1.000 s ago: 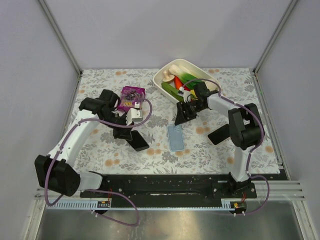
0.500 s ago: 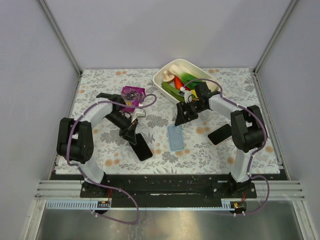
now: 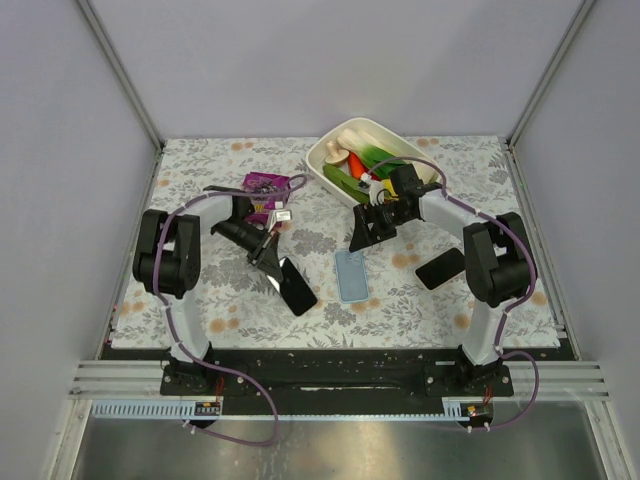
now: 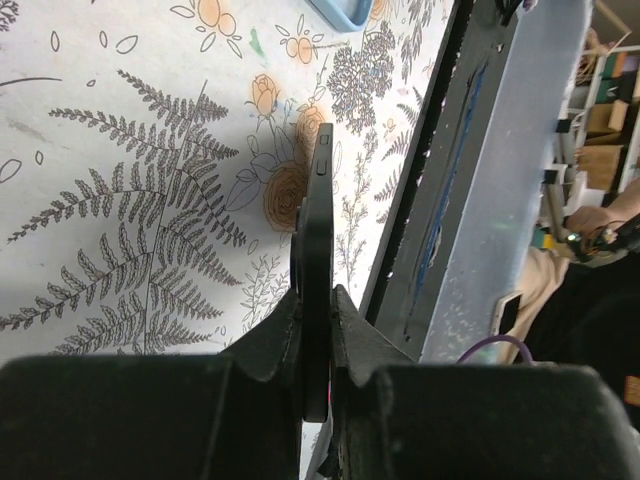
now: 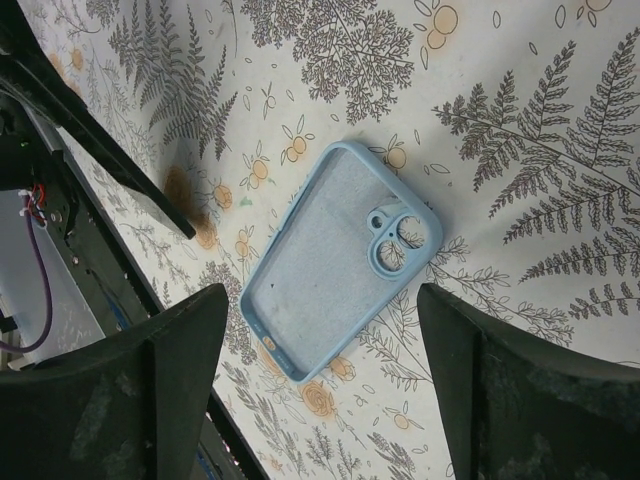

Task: Take the phone out of the phone case
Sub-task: Place the phone case at the center of the board, then place the phone at the center of the board.

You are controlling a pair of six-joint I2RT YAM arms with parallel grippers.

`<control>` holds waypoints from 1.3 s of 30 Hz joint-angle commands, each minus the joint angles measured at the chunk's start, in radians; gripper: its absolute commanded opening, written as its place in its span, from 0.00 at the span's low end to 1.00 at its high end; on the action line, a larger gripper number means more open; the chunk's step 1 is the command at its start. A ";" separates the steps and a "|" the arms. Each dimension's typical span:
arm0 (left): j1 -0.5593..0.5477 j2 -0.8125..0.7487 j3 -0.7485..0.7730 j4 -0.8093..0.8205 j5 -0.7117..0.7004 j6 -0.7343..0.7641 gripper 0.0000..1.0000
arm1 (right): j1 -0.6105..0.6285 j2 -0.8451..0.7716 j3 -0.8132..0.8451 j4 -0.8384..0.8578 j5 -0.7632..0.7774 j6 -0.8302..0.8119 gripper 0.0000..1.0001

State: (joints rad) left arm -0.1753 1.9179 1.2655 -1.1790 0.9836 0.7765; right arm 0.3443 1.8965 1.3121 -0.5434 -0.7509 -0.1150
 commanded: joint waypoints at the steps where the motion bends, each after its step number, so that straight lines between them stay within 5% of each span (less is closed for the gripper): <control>1: 0.007 0.058 0.046 0.093 0.000 -0.058 0.00 | 0.005 -0.060 -0.005 0.023 -0.024 0.009 0.86; 4: 0.016 0.093 0.051 0.151 -0.037 -0.147 0.00 | 0.007 -0.062 -0.007 0.025 -0.028 0.008 0.86; 6: 0.026 0.116 0.064 0.153 -0.057 -0.169 0.13 | 0.009 -0.063 -0.008 0.025 -0.033 0.009 0.86; 22: 0.033 0.125 0.068 0.254 -0.183 -0.305 0.38 | 0.016 -0.080 -0.011 0.026 -0.042 0.015 0.87; 33: 0.013 0.038 -0.003 0.375 -0.278 -0.382 0.66 | 0.015 -0.183 -0.040 -0.004 0.050 -0.028 0.88; 39: -0.004 -0.103 -0.093 0.493 -0.454 -0.418 0.79 | 0.016 -0.306 -0.082 -0.029 0.189 -0.075 0.91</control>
State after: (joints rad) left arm -0.1715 1.9087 1.2251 -0.8314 0.7277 0.3676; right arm 0.3534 1.7012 1.2533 -0.5571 -0.6727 -0.1387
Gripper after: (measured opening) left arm 0.759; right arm 0.899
